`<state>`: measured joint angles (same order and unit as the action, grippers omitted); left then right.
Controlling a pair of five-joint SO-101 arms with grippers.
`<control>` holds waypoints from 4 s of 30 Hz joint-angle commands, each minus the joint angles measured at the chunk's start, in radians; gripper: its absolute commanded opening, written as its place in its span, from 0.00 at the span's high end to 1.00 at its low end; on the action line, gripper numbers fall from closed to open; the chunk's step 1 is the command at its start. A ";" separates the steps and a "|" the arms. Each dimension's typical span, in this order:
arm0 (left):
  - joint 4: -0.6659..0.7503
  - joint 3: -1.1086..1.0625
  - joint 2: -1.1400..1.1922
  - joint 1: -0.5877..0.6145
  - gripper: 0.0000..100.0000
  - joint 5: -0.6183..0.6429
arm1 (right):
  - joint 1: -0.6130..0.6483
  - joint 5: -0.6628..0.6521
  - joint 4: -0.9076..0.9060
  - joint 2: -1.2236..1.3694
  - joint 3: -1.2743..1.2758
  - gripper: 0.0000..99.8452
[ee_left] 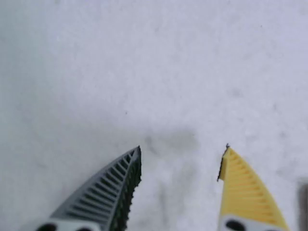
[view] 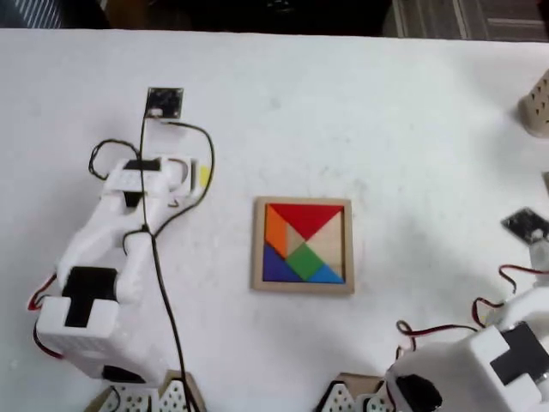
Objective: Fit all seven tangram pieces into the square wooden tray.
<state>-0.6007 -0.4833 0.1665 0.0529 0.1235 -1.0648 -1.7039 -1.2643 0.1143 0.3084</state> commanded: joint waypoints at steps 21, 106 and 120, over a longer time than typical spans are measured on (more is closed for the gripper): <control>-0.008 0.043 -0.005 0.016 0.72 0.008 | -0.232 -0.324 0.012 0.189 0.077 0.98; -0.008 0.043 -0.005 0.016 0.72 0.008 | 0.430 0.746 0.380 -0.252 0.382 0.98; -0.008 0.043 -0.005 0.016 0.72 0.008 | 0.154 0.529 0.420 -0.266 0.341 0.98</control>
<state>-0.6007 -0.4833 0.1665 0.0529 0.1235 -0.8915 -1.1623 -0.9221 -0.1849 0.6951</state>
